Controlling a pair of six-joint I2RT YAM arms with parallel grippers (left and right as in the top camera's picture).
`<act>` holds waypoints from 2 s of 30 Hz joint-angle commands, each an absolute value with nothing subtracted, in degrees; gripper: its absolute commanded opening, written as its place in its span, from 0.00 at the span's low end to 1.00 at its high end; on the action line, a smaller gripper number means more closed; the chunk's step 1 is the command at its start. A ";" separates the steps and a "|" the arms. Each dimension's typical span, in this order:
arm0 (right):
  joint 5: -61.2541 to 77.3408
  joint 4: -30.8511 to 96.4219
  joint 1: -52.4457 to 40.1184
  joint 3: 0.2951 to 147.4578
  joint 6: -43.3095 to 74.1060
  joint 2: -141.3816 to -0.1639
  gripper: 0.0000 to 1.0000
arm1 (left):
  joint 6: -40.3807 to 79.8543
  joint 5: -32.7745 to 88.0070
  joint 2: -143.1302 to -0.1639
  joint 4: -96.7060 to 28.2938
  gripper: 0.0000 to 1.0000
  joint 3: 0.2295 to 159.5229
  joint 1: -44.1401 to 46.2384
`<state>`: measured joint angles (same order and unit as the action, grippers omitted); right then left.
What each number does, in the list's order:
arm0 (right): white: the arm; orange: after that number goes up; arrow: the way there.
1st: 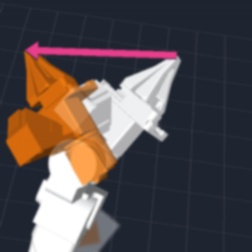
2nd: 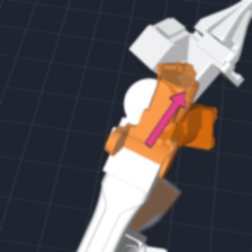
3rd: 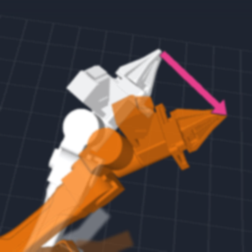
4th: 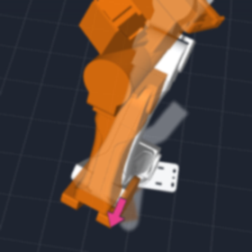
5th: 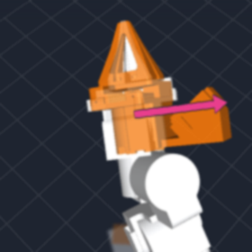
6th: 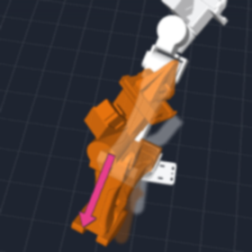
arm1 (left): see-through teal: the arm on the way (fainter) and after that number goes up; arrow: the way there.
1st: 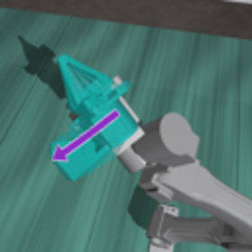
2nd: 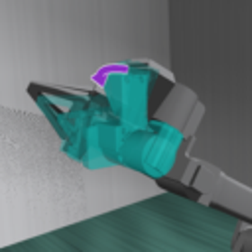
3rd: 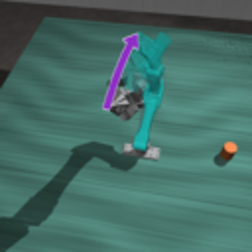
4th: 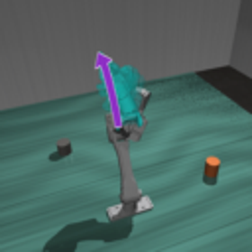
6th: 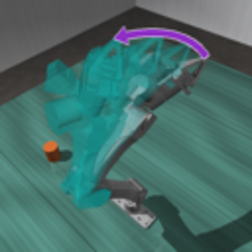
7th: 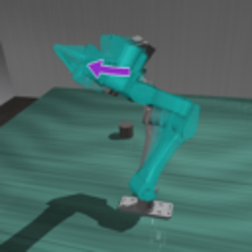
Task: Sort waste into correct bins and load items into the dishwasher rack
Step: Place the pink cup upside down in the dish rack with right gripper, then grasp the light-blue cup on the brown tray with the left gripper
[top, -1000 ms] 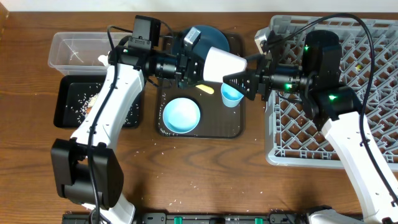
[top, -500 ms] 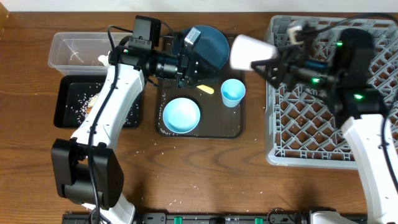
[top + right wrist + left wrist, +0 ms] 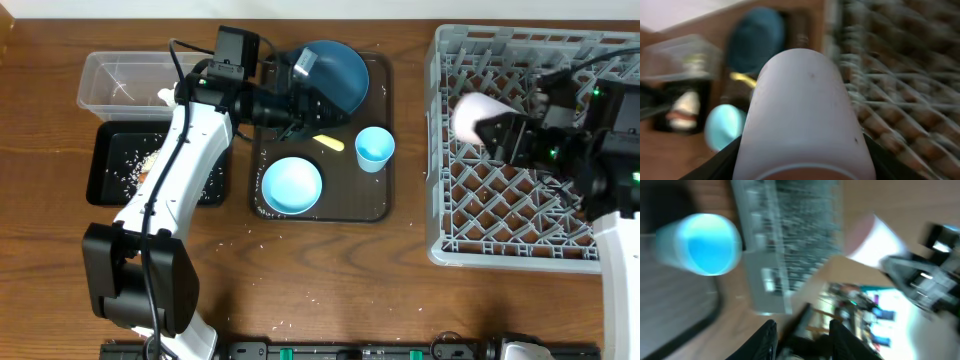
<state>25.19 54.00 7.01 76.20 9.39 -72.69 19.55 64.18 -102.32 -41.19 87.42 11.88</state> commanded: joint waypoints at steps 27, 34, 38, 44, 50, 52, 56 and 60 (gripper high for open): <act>4.27 75.29 5.48 82.04 10.68 -96.36 0.55 | 19.31 36.36 -101.91 -47.94 0.41 87.96 11.97; 4.54 75.22 4.01 81.91 10.68 -100.29 0.57 | 19.31 36.34 -101.91 -47.90 0.41 87.85 11.97; 4.51 74.96 3.95 81.91 10.68 -100.88 0.72 | 19.31 36.34 -101.91 -47.90 0.41 87.81 12.23; 4.58 73.71 4.03 82.46 10.74 -100.86 0.99 | 19.09 33.54 -101.91 -47.51 0.41 87.61 14.26; 4.56 76.03 4.10 88.53 10.70 -100.53 0.99 | 19.09 23.79 -101.91 -47.29 0.41 87.59 19.29; 4.56 76.88 4.10 91.18 10.68 -100.14 0.99 | 19.11 20.43 -101.93 -47.09 0.42 87.59 21.15; 4.56 77.49 4.08 95.74 10.66 -98.35 0.99 | 19.11 13.87 -102.41 -45.71 0.54 87.59 25.17; 4.58 77.12 4.08 97.51 10.66 -96.57 0.99 | 19.11 11.70 -104.51 -42.28 0.61 87.48 28.38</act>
<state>4.29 77.10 4.95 95.81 10.37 -98.83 19.51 16.27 -102.65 -43.09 87.42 27.05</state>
